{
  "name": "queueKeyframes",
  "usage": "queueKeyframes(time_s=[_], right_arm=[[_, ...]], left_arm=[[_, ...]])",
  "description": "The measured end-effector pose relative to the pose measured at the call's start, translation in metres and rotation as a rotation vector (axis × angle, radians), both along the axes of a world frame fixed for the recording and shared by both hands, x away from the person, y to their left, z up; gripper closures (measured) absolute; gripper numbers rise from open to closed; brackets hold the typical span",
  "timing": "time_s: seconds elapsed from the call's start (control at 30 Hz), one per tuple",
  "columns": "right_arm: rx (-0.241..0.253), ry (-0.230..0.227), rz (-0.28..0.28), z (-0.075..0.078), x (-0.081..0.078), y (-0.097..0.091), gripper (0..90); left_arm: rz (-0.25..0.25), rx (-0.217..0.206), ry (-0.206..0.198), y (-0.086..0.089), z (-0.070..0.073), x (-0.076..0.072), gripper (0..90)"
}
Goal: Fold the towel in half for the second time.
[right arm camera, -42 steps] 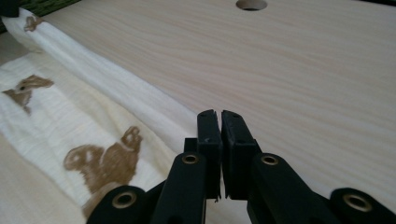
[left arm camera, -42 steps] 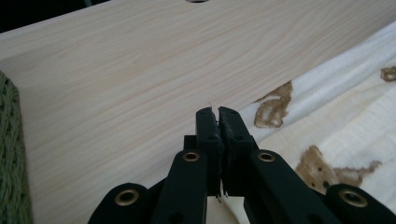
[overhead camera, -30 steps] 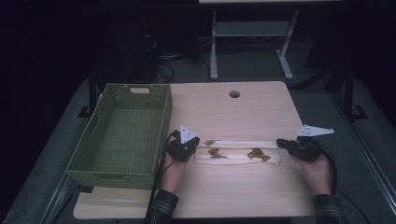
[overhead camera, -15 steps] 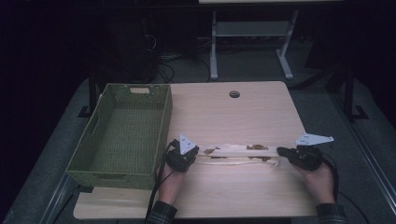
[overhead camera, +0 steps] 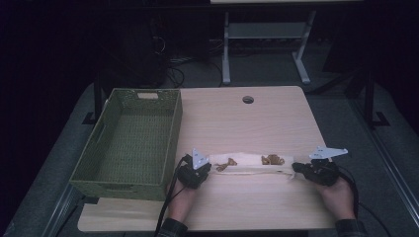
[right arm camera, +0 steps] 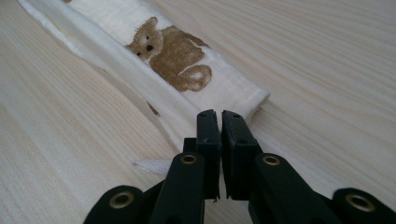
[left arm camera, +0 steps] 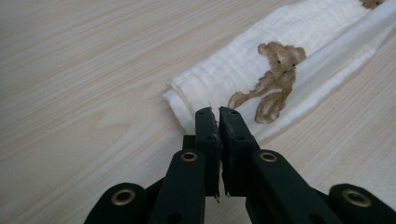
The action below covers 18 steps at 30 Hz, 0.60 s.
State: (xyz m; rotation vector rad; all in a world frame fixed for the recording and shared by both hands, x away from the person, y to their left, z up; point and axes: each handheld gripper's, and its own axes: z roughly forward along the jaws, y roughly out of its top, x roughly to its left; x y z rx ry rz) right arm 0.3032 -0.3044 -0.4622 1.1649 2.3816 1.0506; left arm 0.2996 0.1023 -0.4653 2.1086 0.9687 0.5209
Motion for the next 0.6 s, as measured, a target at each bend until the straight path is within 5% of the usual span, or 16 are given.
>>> queueKeyframes(time_s=[0.13,0.27,0.43,0.6], right_arm=[[-0.007,0.000,-0.010,0.003,-0.002,-0.001,72.8],[0.043,-0.010,-0.015,0.013,-0.010,-0.008,62.2],[0.091,-0.052,-0.039,0.025,-0.009,-0.012,56.1],[0.080,-0.051,-0.046,0.024,0.010,-0.008,55.1]], left_arm=[[0.013,-0.026,-0.002,0.003,0.007,-0.003,72.3],[0.017,-0.067,-0.018,0.003,0.018,-0.006,59.5],[0.000,-0.056,-0.045,-0.003,0.027,0.001,53.3],[-0.031,-0.053,-0.039,-0.011,0.031,0.017,51.7]])
